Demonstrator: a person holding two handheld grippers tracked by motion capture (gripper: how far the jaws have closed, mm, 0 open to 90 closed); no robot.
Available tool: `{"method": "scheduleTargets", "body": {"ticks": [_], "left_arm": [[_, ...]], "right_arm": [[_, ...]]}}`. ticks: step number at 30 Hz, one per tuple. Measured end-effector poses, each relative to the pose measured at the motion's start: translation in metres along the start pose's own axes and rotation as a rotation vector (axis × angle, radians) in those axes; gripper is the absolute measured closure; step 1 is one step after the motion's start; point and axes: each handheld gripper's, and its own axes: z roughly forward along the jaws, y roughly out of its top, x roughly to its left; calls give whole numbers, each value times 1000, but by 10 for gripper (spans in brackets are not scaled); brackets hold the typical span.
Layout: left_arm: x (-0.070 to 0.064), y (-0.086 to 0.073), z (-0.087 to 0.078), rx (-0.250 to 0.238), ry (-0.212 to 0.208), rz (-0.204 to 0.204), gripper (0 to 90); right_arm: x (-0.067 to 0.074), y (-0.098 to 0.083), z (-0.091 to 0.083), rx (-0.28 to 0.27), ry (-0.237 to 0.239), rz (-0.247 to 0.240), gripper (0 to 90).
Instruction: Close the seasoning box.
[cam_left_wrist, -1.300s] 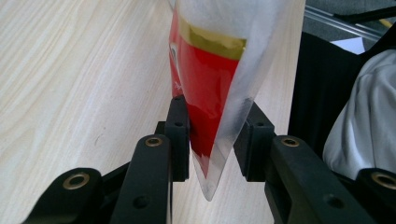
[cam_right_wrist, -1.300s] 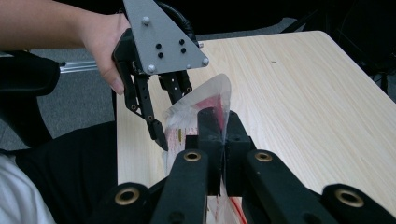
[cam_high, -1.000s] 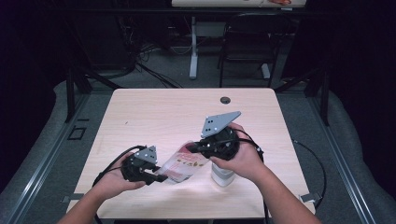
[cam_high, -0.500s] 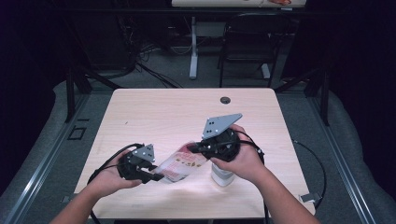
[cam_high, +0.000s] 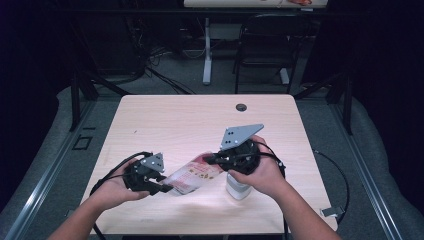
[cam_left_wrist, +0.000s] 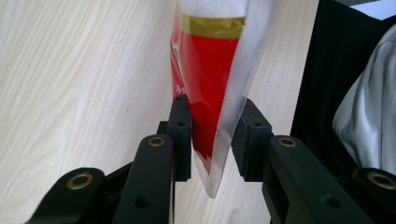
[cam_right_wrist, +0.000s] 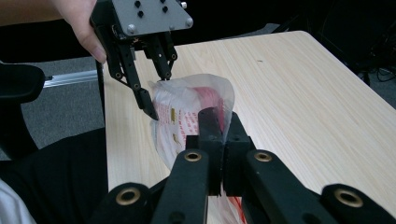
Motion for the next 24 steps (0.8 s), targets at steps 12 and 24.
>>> {"method": "scheduleTargets", "body": {"ticks": [12,24], "left_arm": [[0,7,-5,41,-1,13,724],[0,15,-7,83,-4,22,731]], "right_arm": [[-3,-12,-3,-7,-10,31,896],[-6,-26,-5,-22,-16,61,896]]}}
